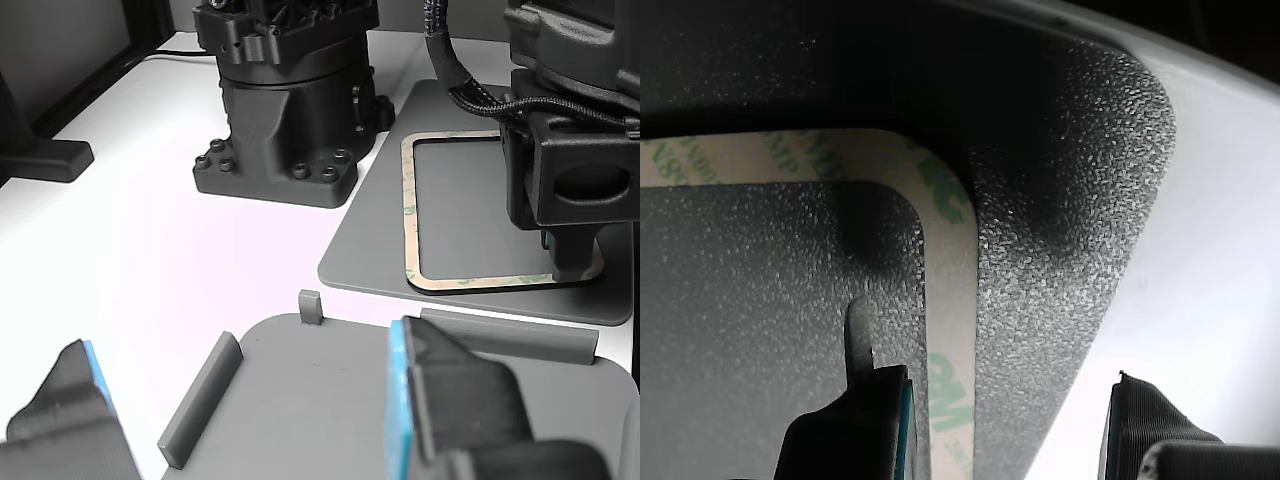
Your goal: Move top rectangular frame to the holder.
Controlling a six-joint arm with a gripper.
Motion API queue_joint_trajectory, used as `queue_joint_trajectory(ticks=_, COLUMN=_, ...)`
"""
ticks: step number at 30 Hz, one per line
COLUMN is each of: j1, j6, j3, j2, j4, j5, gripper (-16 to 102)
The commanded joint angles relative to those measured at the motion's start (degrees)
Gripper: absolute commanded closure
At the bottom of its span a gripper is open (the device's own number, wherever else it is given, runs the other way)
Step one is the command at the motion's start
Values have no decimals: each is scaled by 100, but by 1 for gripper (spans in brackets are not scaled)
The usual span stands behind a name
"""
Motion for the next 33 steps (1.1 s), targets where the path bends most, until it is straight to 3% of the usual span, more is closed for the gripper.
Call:
queue_joint_trajectory(ticks=1, j1=-35, j6=18, j3=-70, j2=70, j4=-44, j5=-18, gripper=9)
queue_joint_trajectory(ticks=13, j1=-26, j6=-123, j3=176, j2=97, j4=-167, j5=0, gripper=21)
queue_joint_trajectory(ticks=33, j1=-35, j6=-316, j3=404, j2=88, j4=-439, j5=0, gripper=31)
